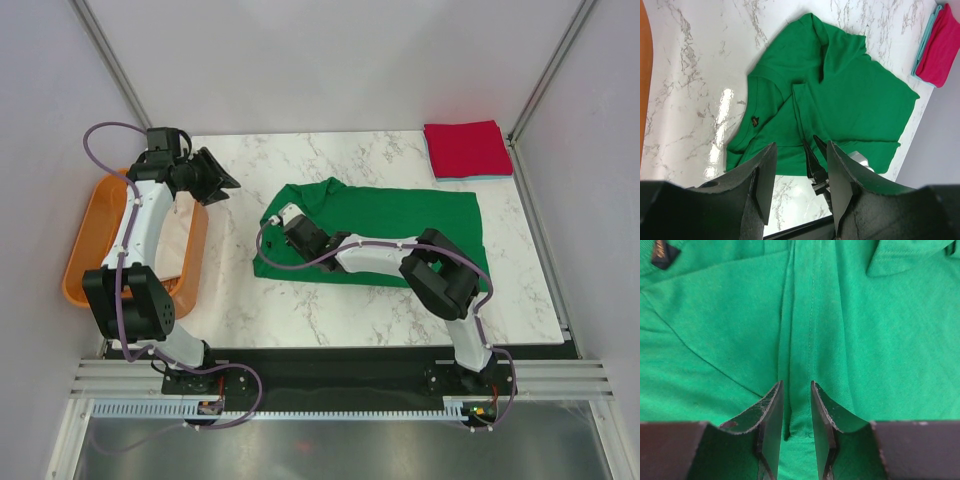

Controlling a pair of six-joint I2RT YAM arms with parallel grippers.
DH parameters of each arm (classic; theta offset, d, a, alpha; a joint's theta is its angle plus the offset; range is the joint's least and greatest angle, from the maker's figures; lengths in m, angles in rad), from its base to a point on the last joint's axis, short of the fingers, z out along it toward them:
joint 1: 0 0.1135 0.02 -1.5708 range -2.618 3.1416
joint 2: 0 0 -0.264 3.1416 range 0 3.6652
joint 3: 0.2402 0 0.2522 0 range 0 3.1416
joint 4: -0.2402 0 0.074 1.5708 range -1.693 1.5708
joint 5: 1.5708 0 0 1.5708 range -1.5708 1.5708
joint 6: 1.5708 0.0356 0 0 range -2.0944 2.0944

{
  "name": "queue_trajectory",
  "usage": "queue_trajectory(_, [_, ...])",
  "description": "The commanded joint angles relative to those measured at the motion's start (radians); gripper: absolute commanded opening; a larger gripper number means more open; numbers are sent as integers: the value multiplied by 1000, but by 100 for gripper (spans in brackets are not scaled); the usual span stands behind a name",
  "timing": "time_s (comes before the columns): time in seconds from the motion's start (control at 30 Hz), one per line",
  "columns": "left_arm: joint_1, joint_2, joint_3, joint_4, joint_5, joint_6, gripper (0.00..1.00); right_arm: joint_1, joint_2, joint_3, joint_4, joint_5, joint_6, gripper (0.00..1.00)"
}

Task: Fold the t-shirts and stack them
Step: Fold the tshirt

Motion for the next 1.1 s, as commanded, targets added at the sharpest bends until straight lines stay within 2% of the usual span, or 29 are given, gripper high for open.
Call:
queue_trajectory(0.0, [3, -33, -7, 33, 25, -26, 52, 0, 23, 18, -11, 35, -12, 36])
queue_trajectory(0.2, [3, -33, -9, 39, 24, -30, 52, 0, 43, 37, -23, 66, -12, 34])
queue_trajectory(0.33, [4, -33, -9, 41, 12, -29, 52, 0, 40, 49, -23, 107, -5, 15])
queue_trajectory(0.37, [3, -34, -10, 41, 7, -26, 53, -2, 36, 50, -23, 116, -5, 14])
queue_trajectory(0.8, [1, -32, -30, 41, -10, -15, 52, -58, 26, 103, -31, 178, 6, 11])
queue_trajectory(1.07, [-7, -49, -41, 41, -51, 2, 53, -124, 36, 100, -35, 182, 47, 1])
